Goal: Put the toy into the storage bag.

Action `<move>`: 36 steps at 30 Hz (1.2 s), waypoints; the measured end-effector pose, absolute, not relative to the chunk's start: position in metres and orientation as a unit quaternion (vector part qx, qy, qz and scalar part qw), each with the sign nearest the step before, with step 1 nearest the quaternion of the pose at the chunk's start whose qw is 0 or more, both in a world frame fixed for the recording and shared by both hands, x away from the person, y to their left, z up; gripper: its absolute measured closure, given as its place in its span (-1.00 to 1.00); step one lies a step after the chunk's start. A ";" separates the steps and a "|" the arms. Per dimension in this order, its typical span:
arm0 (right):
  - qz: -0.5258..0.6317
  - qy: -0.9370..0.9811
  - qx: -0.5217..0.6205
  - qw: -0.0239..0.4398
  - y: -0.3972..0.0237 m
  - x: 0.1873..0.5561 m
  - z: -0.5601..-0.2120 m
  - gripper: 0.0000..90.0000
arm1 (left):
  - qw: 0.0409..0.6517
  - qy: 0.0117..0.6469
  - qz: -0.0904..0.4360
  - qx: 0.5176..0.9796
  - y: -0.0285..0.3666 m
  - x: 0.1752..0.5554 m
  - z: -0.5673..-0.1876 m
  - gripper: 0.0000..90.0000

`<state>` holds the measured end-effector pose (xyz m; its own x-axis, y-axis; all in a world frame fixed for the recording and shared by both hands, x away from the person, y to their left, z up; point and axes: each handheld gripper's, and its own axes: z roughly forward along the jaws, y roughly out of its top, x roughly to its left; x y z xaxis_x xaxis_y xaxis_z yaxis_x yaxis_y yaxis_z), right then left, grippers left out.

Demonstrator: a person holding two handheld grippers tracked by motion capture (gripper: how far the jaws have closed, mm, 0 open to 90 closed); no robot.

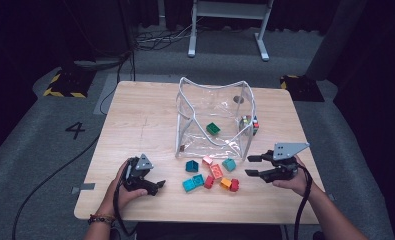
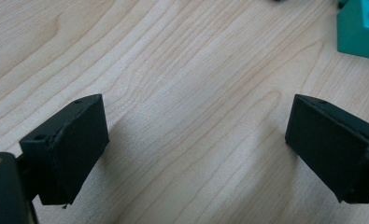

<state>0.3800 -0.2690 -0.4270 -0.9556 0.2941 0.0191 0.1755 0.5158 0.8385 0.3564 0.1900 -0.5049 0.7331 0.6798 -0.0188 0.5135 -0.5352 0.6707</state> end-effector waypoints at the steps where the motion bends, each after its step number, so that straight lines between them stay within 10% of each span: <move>1: 0.467 0.872 0.134 0.060 -0.268 0.379 -0.432 0.05 | 0.338 0.344 0.123 0.867 0.190 0.356 -0.505 -0.86; 21: 0.429 0.893 0.133 0.034 -0.240 0.368 -0.496 -0.21 | 0.338 0.344 0.123 0.867 0.190 0.356 -0.505 -0.86; 36: 0.424 0.895 0.130 0.053 -0.231 0.370 -0.503 0.29 | 0.337 0.344 0.123 0.867 0.190 0.356 -0.505 -0.86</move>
